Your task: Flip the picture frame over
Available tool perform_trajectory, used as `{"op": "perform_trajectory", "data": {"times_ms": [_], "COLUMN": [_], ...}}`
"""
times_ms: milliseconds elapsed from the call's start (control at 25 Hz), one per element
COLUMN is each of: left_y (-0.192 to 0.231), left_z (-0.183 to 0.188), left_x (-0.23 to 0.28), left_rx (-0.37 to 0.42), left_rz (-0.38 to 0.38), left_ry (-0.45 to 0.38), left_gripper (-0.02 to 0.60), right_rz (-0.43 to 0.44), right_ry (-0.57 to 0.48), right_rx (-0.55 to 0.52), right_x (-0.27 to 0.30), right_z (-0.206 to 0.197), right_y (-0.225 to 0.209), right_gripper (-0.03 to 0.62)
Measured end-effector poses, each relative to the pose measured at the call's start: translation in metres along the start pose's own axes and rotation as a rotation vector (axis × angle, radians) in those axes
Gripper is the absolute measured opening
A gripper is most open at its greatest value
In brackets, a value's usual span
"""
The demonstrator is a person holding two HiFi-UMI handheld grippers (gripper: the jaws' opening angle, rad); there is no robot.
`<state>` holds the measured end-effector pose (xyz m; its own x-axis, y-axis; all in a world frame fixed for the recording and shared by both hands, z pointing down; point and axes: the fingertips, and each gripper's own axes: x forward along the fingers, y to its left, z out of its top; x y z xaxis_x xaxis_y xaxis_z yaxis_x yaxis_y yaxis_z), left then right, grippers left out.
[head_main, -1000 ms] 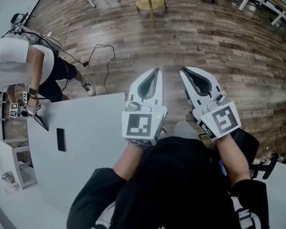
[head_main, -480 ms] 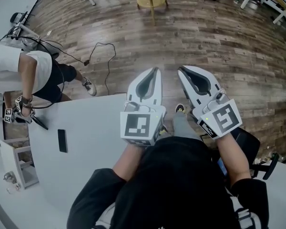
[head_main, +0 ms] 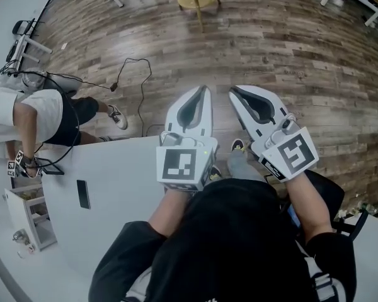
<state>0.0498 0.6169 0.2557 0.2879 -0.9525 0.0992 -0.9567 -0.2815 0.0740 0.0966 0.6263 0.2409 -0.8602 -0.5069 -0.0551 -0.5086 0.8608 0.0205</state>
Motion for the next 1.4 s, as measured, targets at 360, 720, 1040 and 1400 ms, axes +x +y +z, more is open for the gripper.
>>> {"op": "perform_trajectory", "data": {"times_ms": [360, 720, 1040, 1400], "left_y": [-0.018, -0.032, -0.015, 0.048], "left_z": [0.008, 0.016, 0.018, 0.019], "left_x": [0.095, 0.144, 0.170, 0.215], "left_rx": [0.043, 0.077, 0.084, 0.041], "left_rz": [0.027, 0.036, 0.045, 0.041], "left_ry": [0.014, 0.038, 0.034, 0.049], "left_gripper": [0.023, 0.023, 0.023, 0.023], "right_rz": [-0.019, -0.004, -0.013, -0.038], "right_ry": [-0.028, -0.071, -0.064, -0.027], "right_rx": [0.048, 0.096, 0.095, 0.066], "right_x": [0.000, 0.000, 0.022, 0.088], "right_z": [-0.006, -0.007, -0.010, -0.019], "right_y": [-0.110, -0.166, -0.187, -0.214], "right_gripper": [0.023, 0.023, 0.023, 0.023]}}
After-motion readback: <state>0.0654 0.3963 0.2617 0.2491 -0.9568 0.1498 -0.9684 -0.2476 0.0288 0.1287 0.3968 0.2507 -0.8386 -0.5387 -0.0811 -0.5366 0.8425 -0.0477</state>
